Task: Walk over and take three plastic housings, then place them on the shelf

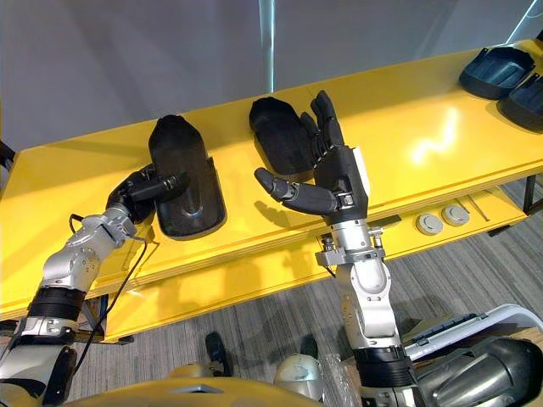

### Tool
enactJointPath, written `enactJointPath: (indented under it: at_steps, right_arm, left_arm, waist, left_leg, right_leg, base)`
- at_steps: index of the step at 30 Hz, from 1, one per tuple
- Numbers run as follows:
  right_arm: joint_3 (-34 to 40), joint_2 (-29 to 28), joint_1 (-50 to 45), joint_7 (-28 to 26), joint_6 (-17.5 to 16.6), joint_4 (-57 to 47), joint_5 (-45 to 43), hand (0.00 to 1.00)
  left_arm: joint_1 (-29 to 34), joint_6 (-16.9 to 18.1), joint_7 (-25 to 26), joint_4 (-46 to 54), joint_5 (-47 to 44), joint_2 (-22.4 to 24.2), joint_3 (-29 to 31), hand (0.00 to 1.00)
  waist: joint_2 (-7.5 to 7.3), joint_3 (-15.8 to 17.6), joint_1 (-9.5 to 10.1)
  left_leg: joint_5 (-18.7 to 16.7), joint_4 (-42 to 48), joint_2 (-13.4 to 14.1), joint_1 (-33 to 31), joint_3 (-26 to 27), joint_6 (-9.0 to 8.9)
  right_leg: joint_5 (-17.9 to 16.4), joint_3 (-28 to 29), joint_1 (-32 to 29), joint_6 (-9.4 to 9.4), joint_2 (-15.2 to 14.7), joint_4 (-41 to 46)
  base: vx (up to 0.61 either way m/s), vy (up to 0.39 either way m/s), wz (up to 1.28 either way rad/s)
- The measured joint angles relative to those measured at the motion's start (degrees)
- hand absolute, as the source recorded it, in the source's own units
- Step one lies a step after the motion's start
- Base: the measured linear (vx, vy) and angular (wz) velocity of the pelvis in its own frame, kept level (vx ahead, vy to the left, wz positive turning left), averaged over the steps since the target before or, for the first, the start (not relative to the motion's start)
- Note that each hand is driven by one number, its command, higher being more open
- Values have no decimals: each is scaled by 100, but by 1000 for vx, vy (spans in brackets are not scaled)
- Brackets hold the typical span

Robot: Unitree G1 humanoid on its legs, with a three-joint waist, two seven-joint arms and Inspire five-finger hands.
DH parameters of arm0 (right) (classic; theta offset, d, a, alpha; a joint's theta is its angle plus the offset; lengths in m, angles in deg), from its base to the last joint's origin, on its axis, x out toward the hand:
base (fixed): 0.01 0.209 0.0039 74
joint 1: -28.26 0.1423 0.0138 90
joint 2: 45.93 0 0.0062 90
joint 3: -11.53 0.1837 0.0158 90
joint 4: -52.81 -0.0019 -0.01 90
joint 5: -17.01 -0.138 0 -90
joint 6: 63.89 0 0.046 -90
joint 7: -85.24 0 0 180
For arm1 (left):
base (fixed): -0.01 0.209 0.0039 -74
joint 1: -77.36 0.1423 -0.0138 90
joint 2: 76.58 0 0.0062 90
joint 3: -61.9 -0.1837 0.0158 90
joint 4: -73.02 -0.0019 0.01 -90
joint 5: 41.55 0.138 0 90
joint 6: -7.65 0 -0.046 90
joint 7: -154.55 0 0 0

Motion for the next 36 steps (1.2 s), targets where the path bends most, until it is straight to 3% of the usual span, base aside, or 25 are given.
enactJointPath:
  at_steps: [13,17,21,25,29,32,36]
  right_arm:
    - [0,0,15,-54,74,-54,-28,100]
    - [2,0,31,-50,114,-56,-28,100]
    - [10,0,31,-43,115,-56,-28,100]
    - [9,0,27,-47,115,-55,-29,100]
    - [-48,-21,26,-49,114,-55,-25,100]
    - [-115,-74,26,-45,116,-56,-12,100]
    - [-129,-176,20,-19,117,-56,-6,100]
  left_arm:
    - [-4,52,410,27,10,14,-11,100]
    - [-23,290,945,28,514,28,-4,100]
    - [-32,654,1788,66,1409,1,209,100]
    - [-30,870,2487,836,2165,-13,524,100]
    - [-28,1383,2996,2160,2847,-42,595,100]
    - [-28,1611,3126,2708,3162,-60,593,100]
    - [10,1632,3123,2917,3160,-9,591,100]
  waist:
    - [-2,-14,-25]
    - [0,-14,-40]
    - [2,-13,-16]
    - [3,-13,90]
    - [4,-13,157]
    - [9,-11,150]
    - [13,-9,128]
  left_leg:
    - [15,0,60,0,14,-35]
    - [18,1,89,-4,14,-56]
    - [10,2,82,-9,4,-67]
    - [16,5,71,-12,-22,-61]
    - [33,5,65,-11,-73,-41]
    - [33,4,65,-1,-73,-46]
    - [10,2,66,12,-66,-87]
  right_leg:
    - [-7,35,-14,13,58,2]
    - [-3,35,-14,2,93,0]
    - [14,31,-14,-21,92,2]
    - [11,-1,-4,-31,91,10]
    - [-7,-43,21,-55,83,43]
    - [-16,-49,22,-65,86,49]
    - [-54,-56,23,-114,93,56]
  base:
    - [0,0,0]
    - [0,0,0]
    - [0,0,1]
    - [0,0,4]
    - [0,0,7]
    - [0,0,0]
    - [-3,1,-2]
